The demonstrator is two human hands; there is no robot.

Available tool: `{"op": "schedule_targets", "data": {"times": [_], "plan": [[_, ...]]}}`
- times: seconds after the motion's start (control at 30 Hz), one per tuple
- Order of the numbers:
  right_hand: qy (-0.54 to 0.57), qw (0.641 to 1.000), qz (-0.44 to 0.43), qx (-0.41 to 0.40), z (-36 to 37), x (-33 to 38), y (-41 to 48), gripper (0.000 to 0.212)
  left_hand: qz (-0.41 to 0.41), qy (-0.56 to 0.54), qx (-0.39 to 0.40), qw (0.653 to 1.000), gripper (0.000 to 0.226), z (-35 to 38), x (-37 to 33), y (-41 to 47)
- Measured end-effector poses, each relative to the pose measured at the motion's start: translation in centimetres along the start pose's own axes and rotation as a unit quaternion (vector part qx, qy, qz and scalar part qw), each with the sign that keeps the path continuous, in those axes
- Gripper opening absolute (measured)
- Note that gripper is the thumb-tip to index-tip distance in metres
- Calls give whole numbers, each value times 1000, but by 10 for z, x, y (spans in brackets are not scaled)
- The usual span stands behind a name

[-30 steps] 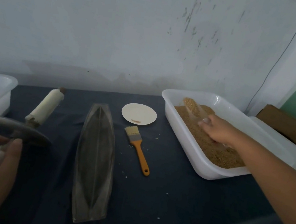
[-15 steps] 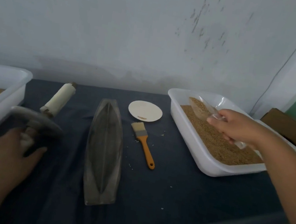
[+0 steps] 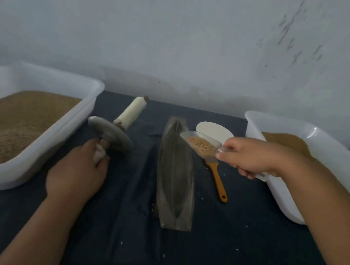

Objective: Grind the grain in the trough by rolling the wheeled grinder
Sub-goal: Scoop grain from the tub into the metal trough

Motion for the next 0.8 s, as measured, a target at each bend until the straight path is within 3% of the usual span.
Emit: {"op": "schedule_targets", "data": {"times": [0.27, 0.43, 0.53, 0.7, 0.8], "plan": [[-202, 979, 32, -15, -11, 69, -7, 37, 0, -15, -8, 1000, 13, 3, 4, 3], [-303, 953, 18, -1, -10, 91, -46, 28, -1, -16, -7, 1000, 11, 4, 3, 3], [-380, 925, -8, -7, -6, 99, -76, 22, 0, -18, -4, 1000, 11, 4, 3, 4], [-495, 860, -44, -112, 7, 103, -111, 4, 0, -18, 10, 1000, 13, 3, 2, 3], [-468, 878, -11, -104, 16, 93, -108, 23, 1, -17, 13, 1000, 14, 1, 1, 2]]}}
Point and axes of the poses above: each hand's wrist, its own y-axis towards the middle knuckle, its own z-axis out of the palm, x = y × z, the point moved 3 cm from there along y, towards the middle knuckle, and after that the axes turned 3 degrees about z, right-handed, at the moved point
